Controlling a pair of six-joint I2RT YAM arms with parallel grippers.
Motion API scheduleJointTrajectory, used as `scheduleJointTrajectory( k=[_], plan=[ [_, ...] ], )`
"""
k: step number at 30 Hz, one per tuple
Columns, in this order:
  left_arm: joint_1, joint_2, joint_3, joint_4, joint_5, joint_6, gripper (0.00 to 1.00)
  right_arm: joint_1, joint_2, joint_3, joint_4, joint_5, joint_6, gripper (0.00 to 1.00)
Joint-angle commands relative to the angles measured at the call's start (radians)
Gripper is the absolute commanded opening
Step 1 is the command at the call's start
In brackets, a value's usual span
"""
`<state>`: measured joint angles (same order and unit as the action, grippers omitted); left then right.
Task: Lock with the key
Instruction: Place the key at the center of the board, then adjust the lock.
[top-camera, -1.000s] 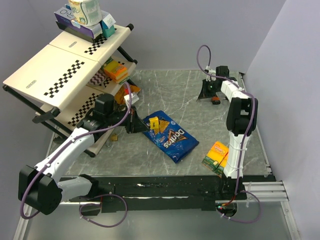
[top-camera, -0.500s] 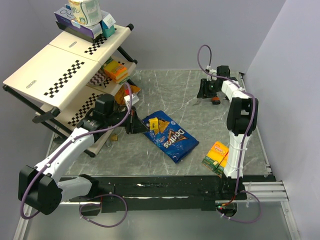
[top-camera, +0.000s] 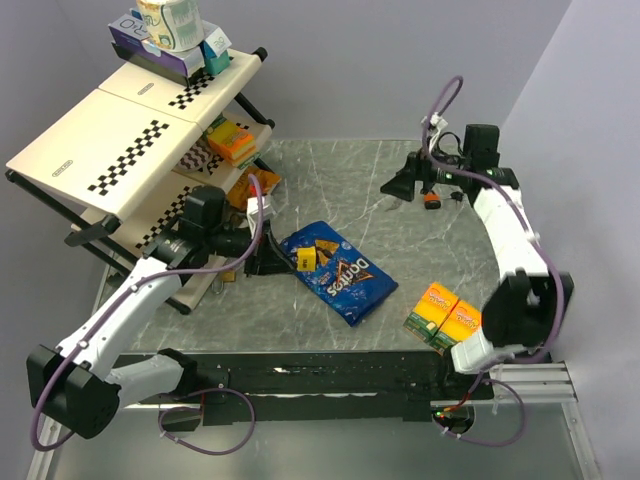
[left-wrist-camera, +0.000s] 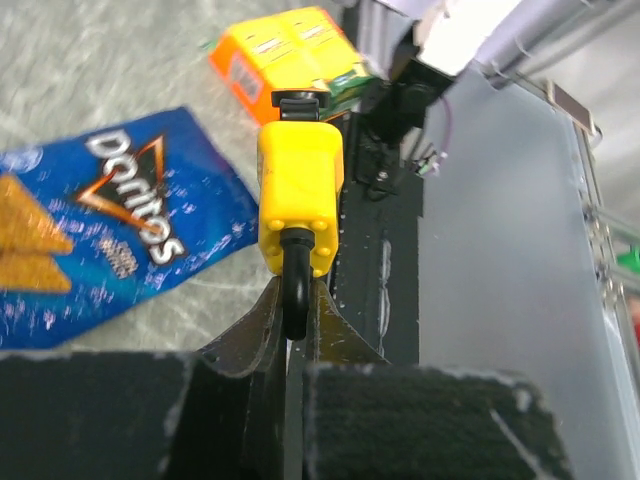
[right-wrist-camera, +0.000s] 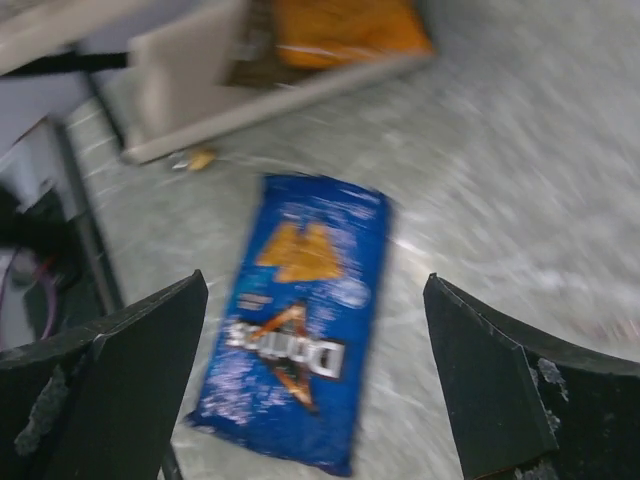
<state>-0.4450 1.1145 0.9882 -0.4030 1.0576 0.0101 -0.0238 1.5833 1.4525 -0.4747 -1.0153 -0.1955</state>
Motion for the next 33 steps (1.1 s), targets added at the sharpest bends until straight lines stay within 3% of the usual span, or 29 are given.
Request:
scheduleJointTrajectory(
  k=[1, 5, 11, 12, 26, 33],
  plan=[
    [-0.035, -0.022, 0.101, -0.077, 0.130, 0.175, 0.01, 0.132, -0.201, -0.096, -0.112, -0.203, -0.190, 0.98],
    [-0.127, -0.030, 0.130, -0.122, 0.117, 0.226, 0.01, 0.287, -0.328, -0.164, -0.173, -0.166, -0.272, 0.93],
    [-0.150, -0.048, 0.156, -0.129, 0.099, 0.229, 0.01, 0.444, -0.450, -0.260, -0.137, -0.174, -0.228, 0.55],
    [-0.152, -0.050, 0.158, -0.129, 0.094, 0.232, 0.01, 0.452, -0.469, -0.273, -0.115, -0.187, -0.202, 0.53],
    [-0.176, -0.036, 0.172, -0.226, 0.067, 0.350, 0.01, 0.507, -0.556, -0.316, -0.080, -0.221, -0.062, 0.44],
    [-0.182, -0.032, 0.178, -0.198, 0.067, 0.308, 0.01, 0.541, -0.545, -0.337, -0.041, -0.189, -0.010, 0.36]
  ],
)
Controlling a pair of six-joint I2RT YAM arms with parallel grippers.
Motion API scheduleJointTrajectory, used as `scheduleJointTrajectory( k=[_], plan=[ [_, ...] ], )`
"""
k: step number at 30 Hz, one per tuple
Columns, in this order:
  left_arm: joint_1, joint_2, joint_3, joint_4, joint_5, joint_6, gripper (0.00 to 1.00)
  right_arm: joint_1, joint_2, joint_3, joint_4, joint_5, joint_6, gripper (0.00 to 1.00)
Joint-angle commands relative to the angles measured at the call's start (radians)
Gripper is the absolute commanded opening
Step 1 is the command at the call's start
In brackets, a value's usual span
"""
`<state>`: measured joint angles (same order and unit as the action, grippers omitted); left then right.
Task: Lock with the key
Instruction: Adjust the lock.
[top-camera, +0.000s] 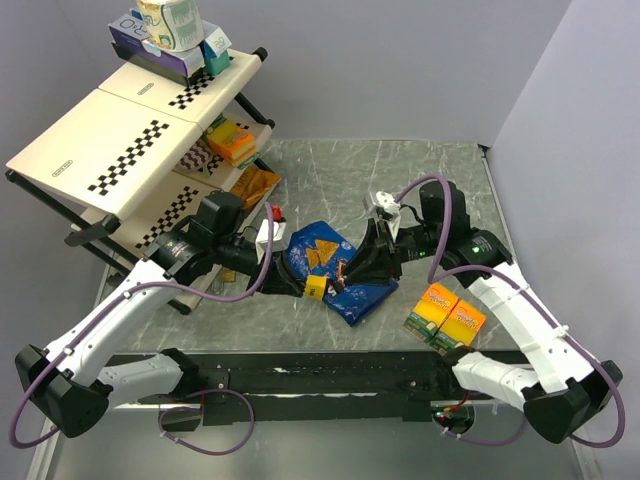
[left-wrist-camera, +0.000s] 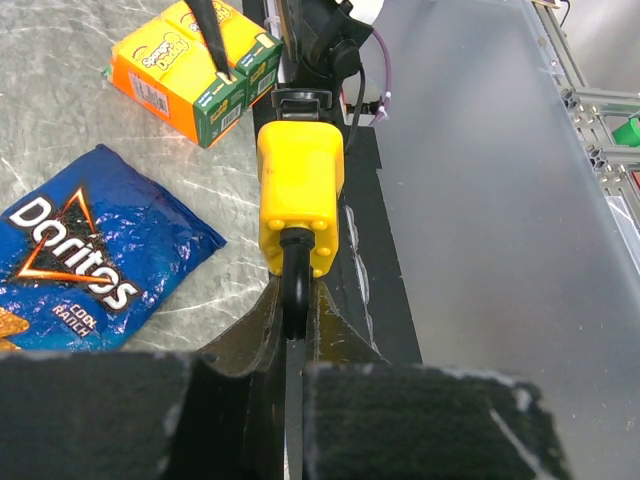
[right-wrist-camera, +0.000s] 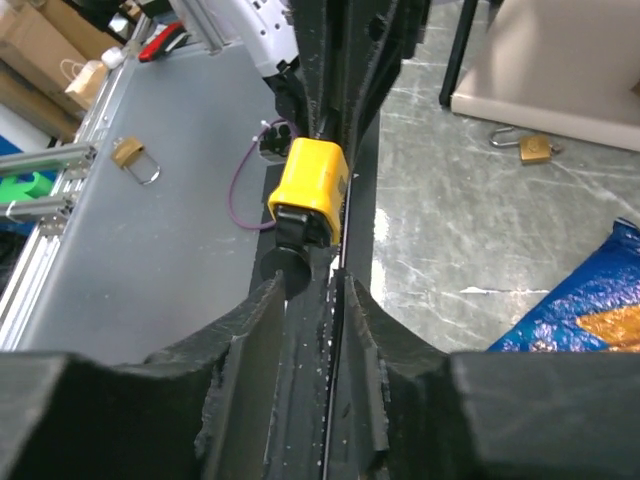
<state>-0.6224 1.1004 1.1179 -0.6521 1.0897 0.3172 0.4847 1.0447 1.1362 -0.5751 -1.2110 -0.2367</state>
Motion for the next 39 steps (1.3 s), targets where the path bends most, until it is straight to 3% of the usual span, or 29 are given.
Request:
scheduleJointTrajectory(
  k=[1, 16, 39],
  plan=[
    [-0.007, -0.016, 0.049, 0.060, 0.036, -0.004, 0.01, 0.041, -0.006, -0.023, 0.061, 0.011, 0.033, 0.33],
    [-0.007, -0.010, 0.019, 0.195, 0.056, -0.159, 0.01, 0.107, 0.024, -0.015, 0.080, 0.037, 0.039, 0.29],
    [-0.056, -0.019, -0.041, 0.273, 0.052, -0.239, 0.01, 0.144, 0.089, 0.010, 0.228, 0.034, 0.154, 0.18]
  ],
)
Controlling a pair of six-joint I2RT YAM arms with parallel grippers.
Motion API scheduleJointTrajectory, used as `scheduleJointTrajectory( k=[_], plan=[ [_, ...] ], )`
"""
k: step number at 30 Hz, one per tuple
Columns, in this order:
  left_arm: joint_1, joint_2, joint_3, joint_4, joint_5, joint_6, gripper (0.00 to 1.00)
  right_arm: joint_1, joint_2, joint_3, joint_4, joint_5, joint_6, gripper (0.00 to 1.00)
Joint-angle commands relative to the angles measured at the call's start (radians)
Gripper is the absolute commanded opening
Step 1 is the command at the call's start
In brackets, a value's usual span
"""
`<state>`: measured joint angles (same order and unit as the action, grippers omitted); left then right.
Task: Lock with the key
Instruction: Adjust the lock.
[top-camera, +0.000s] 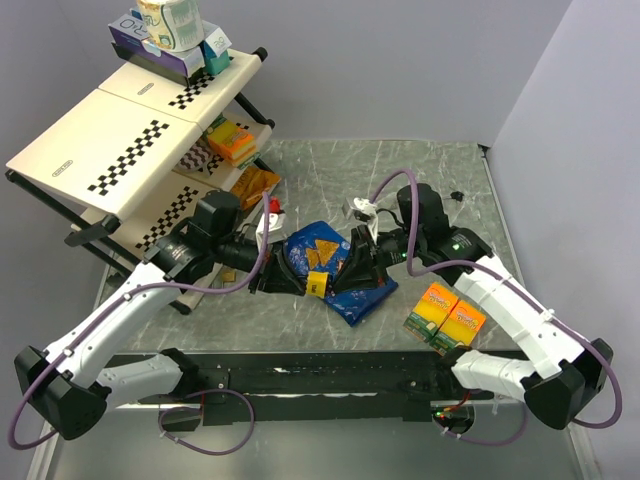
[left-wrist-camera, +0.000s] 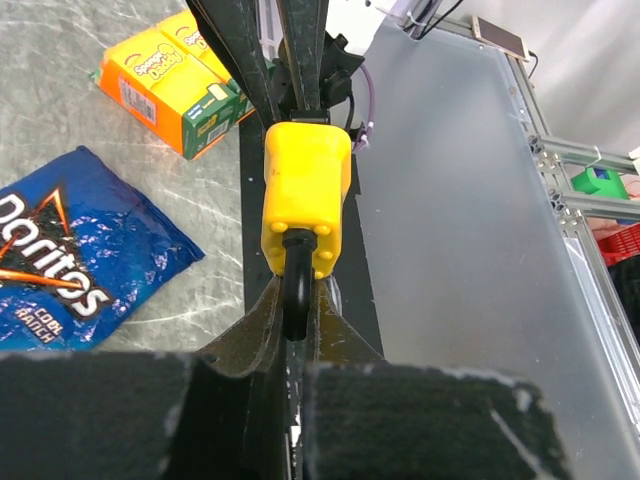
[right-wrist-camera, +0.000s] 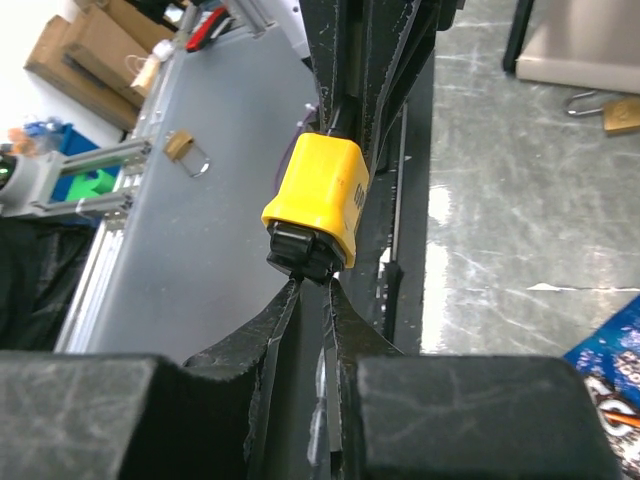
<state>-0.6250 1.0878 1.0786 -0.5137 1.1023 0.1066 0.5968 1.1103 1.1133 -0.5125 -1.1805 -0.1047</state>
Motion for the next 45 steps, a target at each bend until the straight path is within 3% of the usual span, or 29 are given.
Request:
scheduleJointTrajectory(
  k=[1, 7, 12, 16, 21, 31, 40, 45],
  plan=[
    [-0.058, -0.005, -0.003, 0.139, 0.042, -0.045, 0.01, 0.032, 0.028, 0.036, 0.173, 0.007, 0.036, 0.18],
    [-0.070, 0.000, -0.025, 0.233, -0.007, -0.164, 0.01, 0.041, 0.051, 0.042, 0.230, 0.030, 0.097, 0.15],
    [-0.071, -0.011, -0.045, 0.296, -0.128, -0.243, 0.01, 0.046, 0.068, 0.033, 0.238, 0.082, 0.143, 0.13],
    [-0.078, -0.028, -0.046, 0.287, -0.173, -0.205, 0.01, 0.044, 0.082, 0.020, 0.220, 0.124, 0.142, 0.13],
    [-0.090, -0.046, -0.055, 0.276, -0.125, -0.183, 0.01, 0.041, 0.103, 0.023, 0.181, 0.134, 0.112, 0.14],
    [-0.099, -0.051, -0.052, 0.222, -0.245, -0.131, 0.01, 0.041, 0.099, 0.050, 0.218, 0.076, 0.115, 0.16],
    [-0.097, -0.042, -0.066, 0.248, -0.208, -0.157, 0.01, 0.044, 0.063, 0.016, 0.308, 0.007, 0.152, 0.19],
    [-0.119, -0.014, -0.052, 0.236, -0.170, -0.130, 0.01, 0.076, 0.079, 0.046, 0.270, -0.042, 0.068, 0.19]
  ],
)
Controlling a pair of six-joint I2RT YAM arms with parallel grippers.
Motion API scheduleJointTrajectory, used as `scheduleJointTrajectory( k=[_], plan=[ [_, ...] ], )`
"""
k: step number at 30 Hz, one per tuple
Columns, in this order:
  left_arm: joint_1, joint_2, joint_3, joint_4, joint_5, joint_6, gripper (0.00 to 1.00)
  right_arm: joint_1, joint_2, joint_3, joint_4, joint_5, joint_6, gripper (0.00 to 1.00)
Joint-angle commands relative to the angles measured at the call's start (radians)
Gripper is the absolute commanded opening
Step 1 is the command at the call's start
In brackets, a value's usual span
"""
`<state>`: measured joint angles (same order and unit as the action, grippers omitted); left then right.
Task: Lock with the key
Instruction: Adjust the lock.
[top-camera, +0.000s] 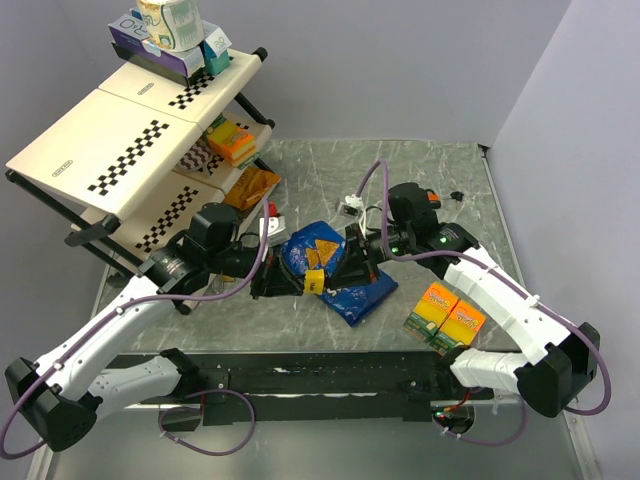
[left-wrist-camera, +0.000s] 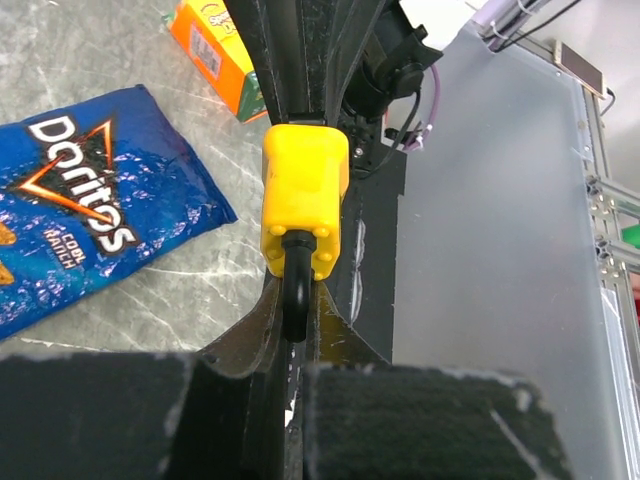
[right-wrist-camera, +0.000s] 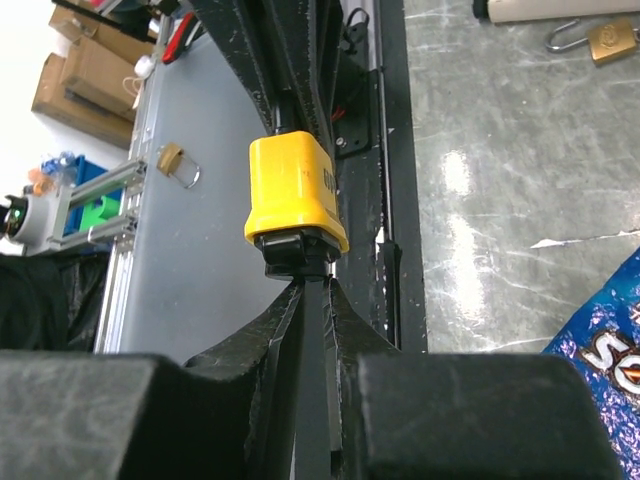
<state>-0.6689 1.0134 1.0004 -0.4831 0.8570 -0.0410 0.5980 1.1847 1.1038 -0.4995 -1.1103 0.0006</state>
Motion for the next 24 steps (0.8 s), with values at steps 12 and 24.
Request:
scheduleJointTrajectory(
  k=[12, 24],
  plan=[
    [-0.141, 0.097, 0.027, 0.253, 0.093, 0.006, 0.01, 0.132, 0.049, 0.079, 0.331, -0.151, -0.030, 0.11],
    [0.043, 0.050, 0.059, 0.065, 0.208, 0.157, 0.01, 0.031, -0.060, 0.071, -0.080, -0.118, -0.312, 0.18]
  ],
)
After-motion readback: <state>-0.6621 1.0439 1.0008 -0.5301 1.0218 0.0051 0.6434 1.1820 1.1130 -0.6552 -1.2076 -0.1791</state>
